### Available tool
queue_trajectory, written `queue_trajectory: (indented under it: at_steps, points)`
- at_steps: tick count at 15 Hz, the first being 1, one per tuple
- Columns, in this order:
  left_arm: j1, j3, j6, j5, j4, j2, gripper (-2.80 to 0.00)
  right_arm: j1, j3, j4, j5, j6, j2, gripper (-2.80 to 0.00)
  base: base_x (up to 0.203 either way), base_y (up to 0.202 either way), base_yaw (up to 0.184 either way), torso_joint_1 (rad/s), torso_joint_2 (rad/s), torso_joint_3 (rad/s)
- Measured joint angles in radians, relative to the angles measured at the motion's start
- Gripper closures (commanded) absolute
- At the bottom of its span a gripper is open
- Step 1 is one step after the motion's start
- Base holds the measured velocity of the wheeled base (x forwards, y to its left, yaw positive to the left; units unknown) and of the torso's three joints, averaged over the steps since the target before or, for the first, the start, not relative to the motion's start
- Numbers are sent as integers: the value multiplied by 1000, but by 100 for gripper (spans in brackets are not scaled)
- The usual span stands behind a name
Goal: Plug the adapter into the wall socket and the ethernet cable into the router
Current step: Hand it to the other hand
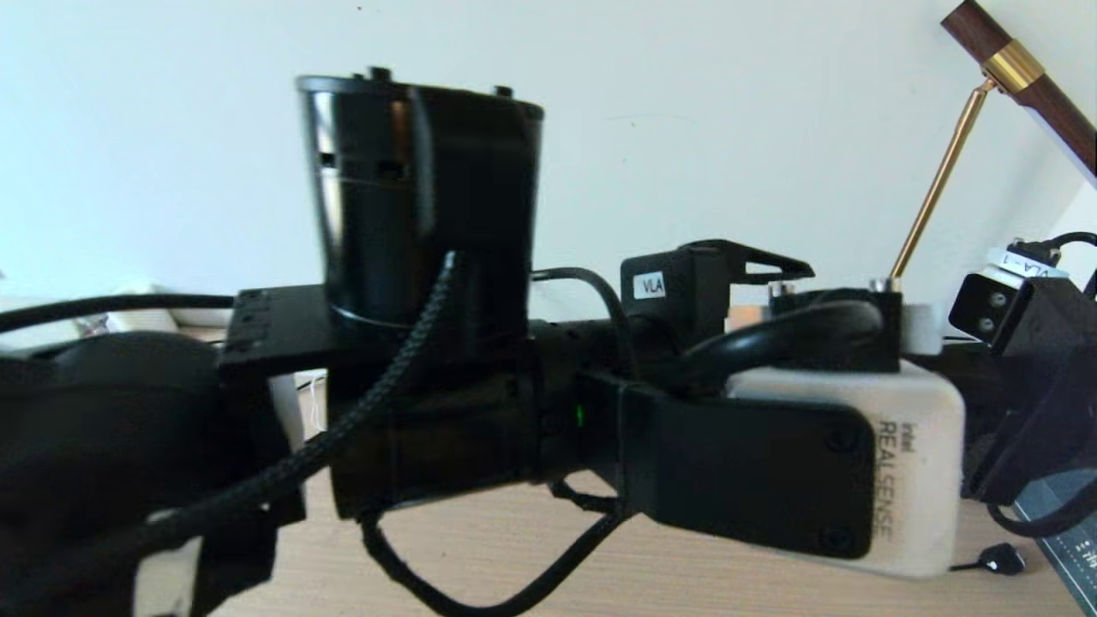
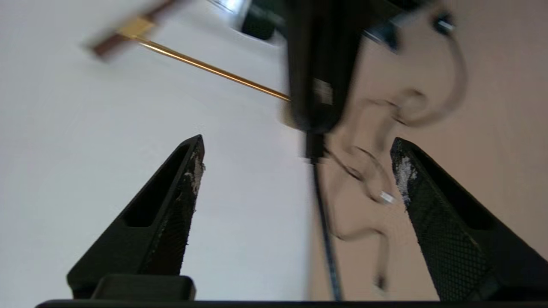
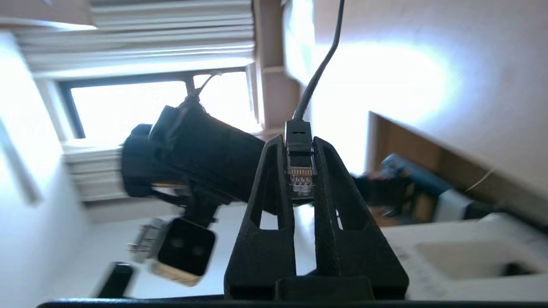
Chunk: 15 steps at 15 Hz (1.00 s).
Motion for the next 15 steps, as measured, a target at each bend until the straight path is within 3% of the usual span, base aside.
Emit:
queue_trajectory:
  at_steps: [3,5,9,11,15]
  points:
    - [0,140,4,-5,-184,-60,-280,-50,-17,3,84,71,30,0,0,0,0,0,0,0]
    - [0,203,2,-27,-209,-101,-280,-94,-35,2,167,101,55,0,0,0,0,0,0,0]
    - [0,270,0,-37,-237,-143,-280,-112,-103,1,198,174,108,0,0,0,0,0,0,0]
    - [0,276,1,-36,-269,-140,-280,-113,-135,-4,266,216,129,0,0,0,0,0,0,0]
    - [0,277,-6,-29,-343,-103,-280,-111,-150,-6,292,231,153,0,0,0,0,0,0,0]
